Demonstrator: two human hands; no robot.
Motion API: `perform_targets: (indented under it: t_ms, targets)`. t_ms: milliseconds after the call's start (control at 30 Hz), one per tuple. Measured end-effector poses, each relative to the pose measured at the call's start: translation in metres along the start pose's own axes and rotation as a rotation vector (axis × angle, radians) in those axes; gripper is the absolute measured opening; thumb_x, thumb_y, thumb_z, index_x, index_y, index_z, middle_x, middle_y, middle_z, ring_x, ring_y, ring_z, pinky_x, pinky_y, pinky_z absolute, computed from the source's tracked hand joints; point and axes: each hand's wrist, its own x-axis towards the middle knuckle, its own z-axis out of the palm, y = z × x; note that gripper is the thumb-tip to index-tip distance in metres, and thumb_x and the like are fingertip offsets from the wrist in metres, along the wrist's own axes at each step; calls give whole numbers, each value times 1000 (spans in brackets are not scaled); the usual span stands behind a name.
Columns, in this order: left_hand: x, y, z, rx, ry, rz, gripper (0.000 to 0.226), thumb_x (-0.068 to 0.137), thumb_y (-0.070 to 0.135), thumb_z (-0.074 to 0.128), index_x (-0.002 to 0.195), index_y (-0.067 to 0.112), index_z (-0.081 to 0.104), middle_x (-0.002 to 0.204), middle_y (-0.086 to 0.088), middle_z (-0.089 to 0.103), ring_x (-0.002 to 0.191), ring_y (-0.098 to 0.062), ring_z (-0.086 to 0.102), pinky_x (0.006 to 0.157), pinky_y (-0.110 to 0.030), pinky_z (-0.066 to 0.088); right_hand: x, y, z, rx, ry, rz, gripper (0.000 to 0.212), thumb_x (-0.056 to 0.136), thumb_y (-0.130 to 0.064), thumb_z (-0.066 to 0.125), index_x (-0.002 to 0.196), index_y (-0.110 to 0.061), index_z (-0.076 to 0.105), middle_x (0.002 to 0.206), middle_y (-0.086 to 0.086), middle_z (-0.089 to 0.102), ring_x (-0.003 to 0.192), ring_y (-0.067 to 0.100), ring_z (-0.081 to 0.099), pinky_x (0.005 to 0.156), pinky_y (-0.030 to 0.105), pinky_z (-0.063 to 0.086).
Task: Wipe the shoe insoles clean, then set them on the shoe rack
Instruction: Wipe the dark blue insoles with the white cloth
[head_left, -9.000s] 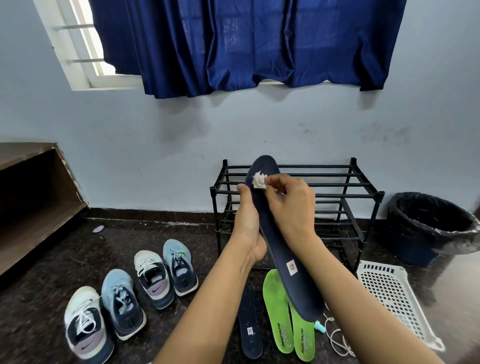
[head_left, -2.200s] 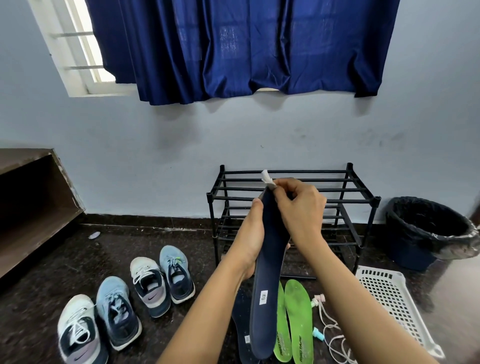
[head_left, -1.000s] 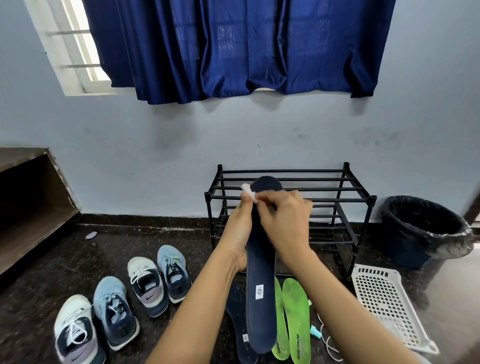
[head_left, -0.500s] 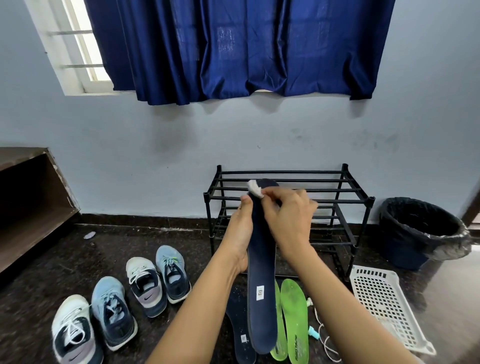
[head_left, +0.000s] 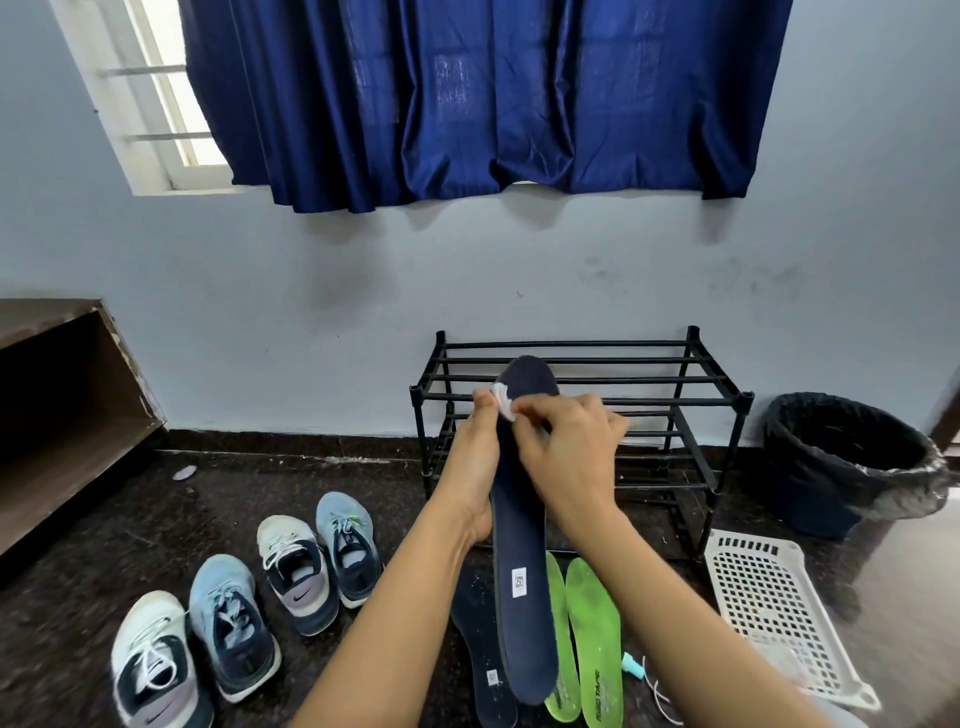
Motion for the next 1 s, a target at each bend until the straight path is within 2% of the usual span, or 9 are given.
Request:
perform_targets:
  t_ms: [133, 233, 300, 433, 567, 667, 767, 900, 1000]
  targets:
    - [1, 1, 1, -20, 12, 25, 60, 98, 60, 32, 99, 14, 70, 81, -11, 73, 68, -22, 69, 59, -29, 54, 5, 0, 0, -118, 64, -21, 10, 79, -29, 65, 84, -32, 73, 72, -7, 68, 80, 21, 51, 73, 36, 23]
    - [-2, -1, 7, -6, 1, 52, 57, 99, 58, 33, 106, 14, 69, 90, -13, 75, 74, -24, 70, 67, -34, 56, 25, 11, -7, -184, 58, 105, 16, 85, -33, 58, 93, -33, 71, 82, -6, 70, 89, 22, 49, 79, 40, 25]
    - [-4, -2, 10, -8, -8, 50, 54, 99, 56, 34, 109, 14, 67, 93, -17, 74, 76, -26, 70, 71, -38, 57, 30, 15, -10, -121, 34, 182, 18, 88, -32, 56, 97, -33, 71, 88, -6, 70, 95, 22, 47, 82, 40, 25]
    - [1, 0, 3, -4, 11, 44, 57, 99, 57, 32, 115, 15, 66, 92, -11, 75, 76, -21, 71, 60, -28, 55, 15, 6, -5, -90, -20, 104, 15, 87, -29, 58, 95, -31, 71, 86, -7, 70, 93, 22, 48, 80, 38, 23]
    - [2, 2, 0, -22, 33, 39, 58, 97, 61, 33, 104, 16, 70, 85, -10, 74, 72, -21, 69, 62, -28, 54, 7, 0, 1, -168, -15, -13, 13, 83, -29, 61, 89, -32, 72, 78, -6, 69, 86, 22, 50, 73, 36, 19]
    - [0, 0, 4, -33, 13, 50, 58, 98, 58, 34, 98, 12, 70, 79, -12, 73, 65, -22, 67, 60, -29, 53, 22, 8, -6, -250, 24, 69, 17, 86, -32, 57, 94, -32, 72, 81, -3, 70, 88, 23, 49, 76, 38, 22]
    - [-1, -4, 7, -14, 7, 45, 57, 97, 58, 35, 102, 11, 67, 82, -16, 74, 66, -25, 68, 65, -34, 55, 31, 15, -12, -170, -10, 181, 19, 89, -31, 55, 98, -30, 71, 89, -2, 70, 96, 24, 48, 79, 38, 22]
    - [2, -5, 1, -1, 35, 55, 57, 97, 59, 35, 105, 13, 68, 85, -15, 74, 68, -25, 70, 66, -35, 55, 17, 12, -9, -135, -79, 135, 19, 88, -28, 56, 98, -30, 71, 90, -5, 70, 97, 23, 47, 80, 37, 22]
    - [2, -3, 0, -12, 44, 35, 59, 98, 59, 33, 106, 12, 69, 79, -13, 73, 63, -22, 67, 59, -30, 53, 8, 10, -8, -166, -107, 65, 17, 86, -30, 57, 95, -32, 71, 85, -7, 69, 94, 20, 47, 78, 37, 21]
